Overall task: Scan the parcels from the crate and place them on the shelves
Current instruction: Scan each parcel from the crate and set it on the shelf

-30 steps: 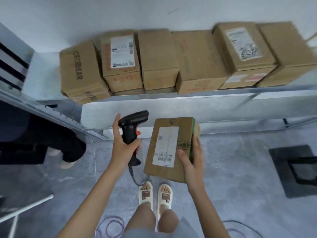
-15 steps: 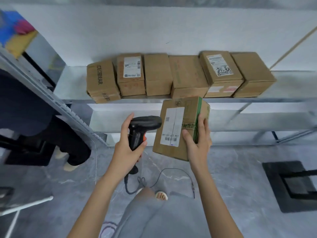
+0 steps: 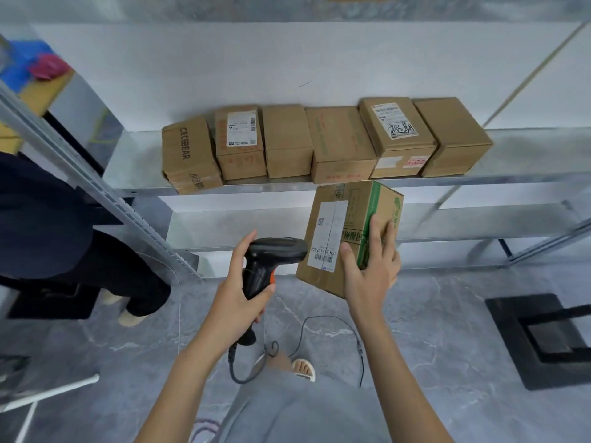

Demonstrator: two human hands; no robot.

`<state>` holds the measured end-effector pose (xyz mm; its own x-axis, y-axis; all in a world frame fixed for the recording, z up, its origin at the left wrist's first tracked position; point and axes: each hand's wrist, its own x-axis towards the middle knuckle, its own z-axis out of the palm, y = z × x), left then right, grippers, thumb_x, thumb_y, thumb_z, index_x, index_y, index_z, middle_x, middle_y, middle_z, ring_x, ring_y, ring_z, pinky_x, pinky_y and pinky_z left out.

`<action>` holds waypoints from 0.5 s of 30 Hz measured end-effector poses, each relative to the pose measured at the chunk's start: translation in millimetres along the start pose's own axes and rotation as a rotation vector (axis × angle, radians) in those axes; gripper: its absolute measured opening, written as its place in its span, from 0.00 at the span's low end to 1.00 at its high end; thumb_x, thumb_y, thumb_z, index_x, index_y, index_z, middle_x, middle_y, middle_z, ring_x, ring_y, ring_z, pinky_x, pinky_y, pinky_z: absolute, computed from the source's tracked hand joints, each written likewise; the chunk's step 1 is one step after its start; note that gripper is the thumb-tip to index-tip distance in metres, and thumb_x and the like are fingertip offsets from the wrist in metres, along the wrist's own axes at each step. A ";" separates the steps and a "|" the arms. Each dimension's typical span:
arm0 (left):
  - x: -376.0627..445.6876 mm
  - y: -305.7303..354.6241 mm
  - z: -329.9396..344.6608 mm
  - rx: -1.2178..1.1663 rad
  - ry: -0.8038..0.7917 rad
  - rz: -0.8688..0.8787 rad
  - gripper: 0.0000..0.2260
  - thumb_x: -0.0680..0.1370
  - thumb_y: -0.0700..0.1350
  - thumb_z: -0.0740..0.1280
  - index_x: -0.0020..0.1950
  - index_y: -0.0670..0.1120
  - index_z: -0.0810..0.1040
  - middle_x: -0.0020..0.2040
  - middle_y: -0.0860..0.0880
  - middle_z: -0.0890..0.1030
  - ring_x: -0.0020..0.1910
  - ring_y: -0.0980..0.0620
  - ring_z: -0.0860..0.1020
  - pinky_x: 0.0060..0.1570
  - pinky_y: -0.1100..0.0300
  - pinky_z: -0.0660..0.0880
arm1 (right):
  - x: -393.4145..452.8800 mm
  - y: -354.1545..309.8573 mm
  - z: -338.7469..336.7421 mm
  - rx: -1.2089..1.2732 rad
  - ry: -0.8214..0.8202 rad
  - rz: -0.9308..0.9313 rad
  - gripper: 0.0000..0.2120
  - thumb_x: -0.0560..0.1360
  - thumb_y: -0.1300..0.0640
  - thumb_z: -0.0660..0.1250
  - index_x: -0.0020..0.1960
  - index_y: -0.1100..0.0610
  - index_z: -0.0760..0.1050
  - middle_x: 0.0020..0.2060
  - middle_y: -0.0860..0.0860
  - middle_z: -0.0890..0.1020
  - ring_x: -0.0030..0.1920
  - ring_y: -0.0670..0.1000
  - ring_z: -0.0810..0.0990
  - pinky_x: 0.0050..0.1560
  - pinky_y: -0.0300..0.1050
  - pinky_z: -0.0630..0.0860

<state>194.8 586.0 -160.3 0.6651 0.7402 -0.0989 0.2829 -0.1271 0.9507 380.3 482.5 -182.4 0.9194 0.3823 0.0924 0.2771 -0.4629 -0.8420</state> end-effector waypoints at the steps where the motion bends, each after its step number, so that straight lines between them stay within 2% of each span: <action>1: -1.6 -0.1 0.7 0.006 -0.011 0.002 0.44 0.80 0.35 0.70 0.69 0.83 0.56 0.54 0.50 0.81 0.33 0.51 0.81 0.31 0.59 0.79 | -1.1 0.7 -1.0 0.001 0.004 0.000 0.33 0.74 0.42 0.63 0.75 0.31 0.53 0.81 0.42 0.53 0.74 0.57 0.58 0.72 0.60 0.56; 8: -10.0 -2.2 5.7 0.035 -0.030 0.011 0.43 0.80 0.36 0.71 0.68 0.83 0.56 0.56 0.55 0.79 0.33 0.52 0.81 0.31 0.59 0.81 | -10.3 5.7 -7.5 -0.002 0.021 -0.006 0.33 0.74 0.42 0.63 0.74 0.30 0.53 0.80 0.41 0.53 0.72 0.55 0.59 0.71 0.61 0.58; 15: -16.3 -2.7 3.5 0.045 -0.030 0.014 0.44 0.80 0.37 0.71 0.68 0.84 0.55 0.57 0.51 0.79 0.34 0.52 0.82 0.31 0.60 0.80 | -15.2 8.5 -10.7 0.011 0.031 -0.003 0.32 0.74 0.43 0.63 0.74 0.30 0.53 0.80 0.43 0.54 0.73 0.55 0.59 0.72 0.65 0.58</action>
<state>185.6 572.0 -162.3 0.6893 0.7182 -0.0951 0.3035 -0.1671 0.9381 371.7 464.2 -185.2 0.9270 0.3584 0.1111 0.2768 -0.4534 -0.8472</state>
